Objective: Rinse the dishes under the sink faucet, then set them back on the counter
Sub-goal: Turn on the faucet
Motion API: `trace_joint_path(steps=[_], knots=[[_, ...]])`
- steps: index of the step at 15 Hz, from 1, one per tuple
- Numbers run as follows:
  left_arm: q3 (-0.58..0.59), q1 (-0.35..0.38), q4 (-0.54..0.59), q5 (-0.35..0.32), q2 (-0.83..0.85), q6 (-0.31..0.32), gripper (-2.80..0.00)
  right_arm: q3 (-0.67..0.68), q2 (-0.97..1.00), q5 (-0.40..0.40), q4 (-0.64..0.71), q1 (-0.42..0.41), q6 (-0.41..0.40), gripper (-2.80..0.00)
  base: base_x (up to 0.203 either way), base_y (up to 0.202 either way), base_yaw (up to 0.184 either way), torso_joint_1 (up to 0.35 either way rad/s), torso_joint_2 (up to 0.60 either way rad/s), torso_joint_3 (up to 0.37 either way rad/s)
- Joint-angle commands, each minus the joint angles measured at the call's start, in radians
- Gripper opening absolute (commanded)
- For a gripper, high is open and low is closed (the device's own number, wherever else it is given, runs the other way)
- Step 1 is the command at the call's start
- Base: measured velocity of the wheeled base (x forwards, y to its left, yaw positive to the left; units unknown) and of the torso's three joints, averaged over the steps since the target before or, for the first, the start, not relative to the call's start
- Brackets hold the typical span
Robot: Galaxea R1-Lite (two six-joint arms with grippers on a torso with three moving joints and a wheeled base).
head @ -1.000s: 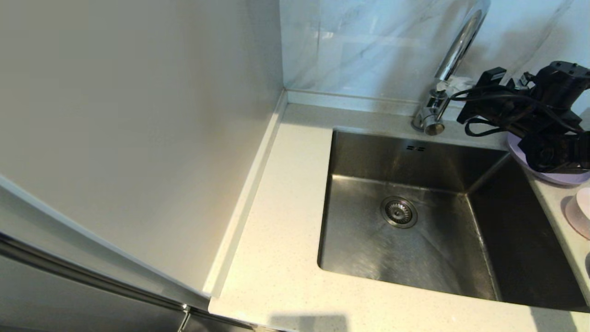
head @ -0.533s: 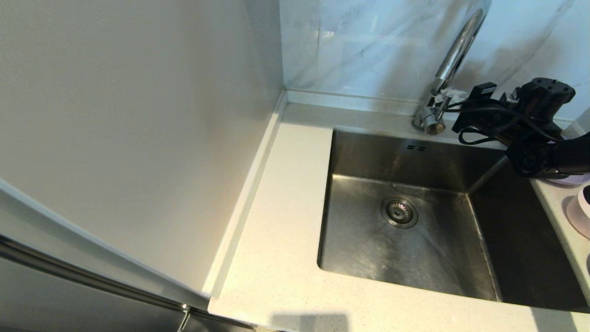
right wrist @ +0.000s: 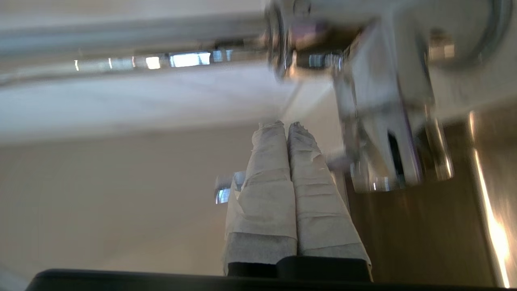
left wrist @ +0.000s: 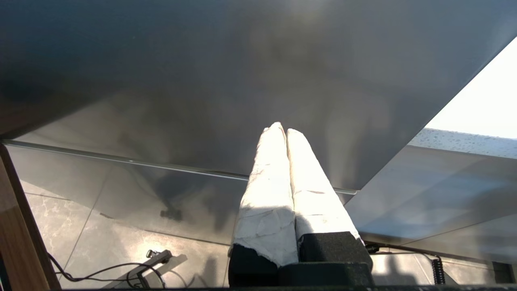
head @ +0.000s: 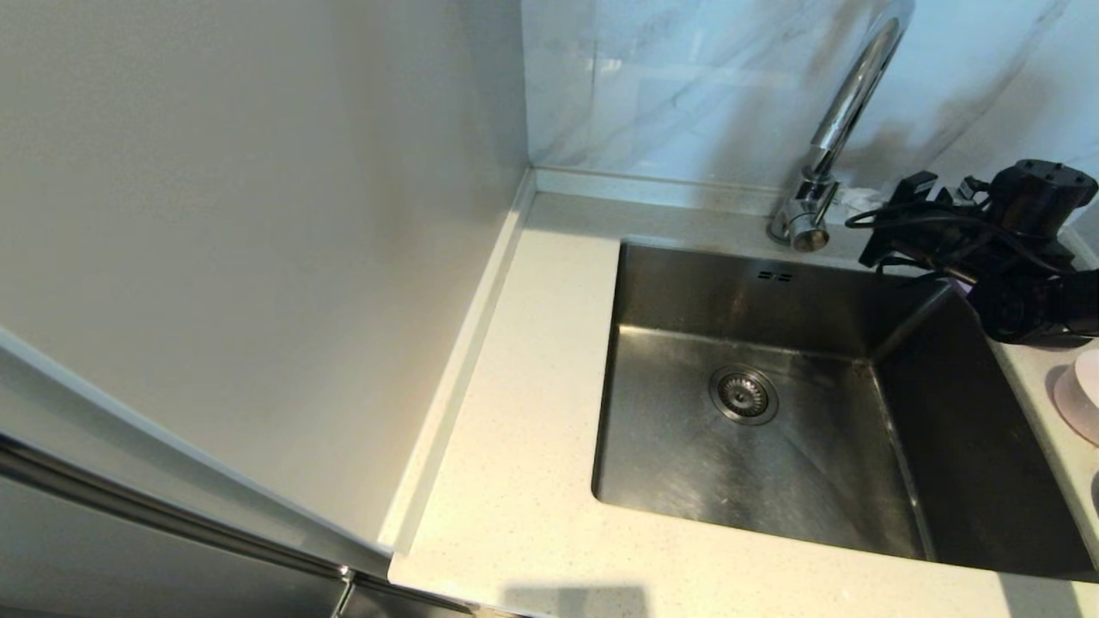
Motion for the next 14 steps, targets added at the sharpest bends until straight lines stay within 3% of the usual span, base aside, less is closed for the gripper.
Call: trace_joint_path(steps=[1,4,8,10,14], knots=[[0.000,0.000,0.000,0.000,0.000,0.000,-2.80,0.042,-0.043,0.060,-0.007,-0.024,0.009,-2.80,0.000,0.000,0.000,0.000,0.00,0.000],[0.000,0.000,0.000,0.000,0.000,0.000,-2.80,0.072,-0.058,0.131,-0.009,-0.025,0.008,-2.80,0.000,0.000,0.000,0.000,0.00,0.000],[0.000,0.000,0.000,0.000,0.000,0.000,-2.80,0.037,-0.027,0.023,-0.019,-0.025,0.004,-2.80,0.000,0.000,0.000,0.000,0.00,0.000],[0.000,0.000,0.000,0.000,0.000,0.000,-2.80,0.021,0.008,-0.042,-0.095,-0.028,0.000,-2.80,0.000,0.000,0.000,0.000,0.00,0.000],[0.000,0.000,0.000,0.000,0.000,0.000,-2.80,0.022,0.024,-0.036,-0.114,-0.033,0.011,-2.80,0.000,0.000,0.000,0.000,0.00,0.000]])
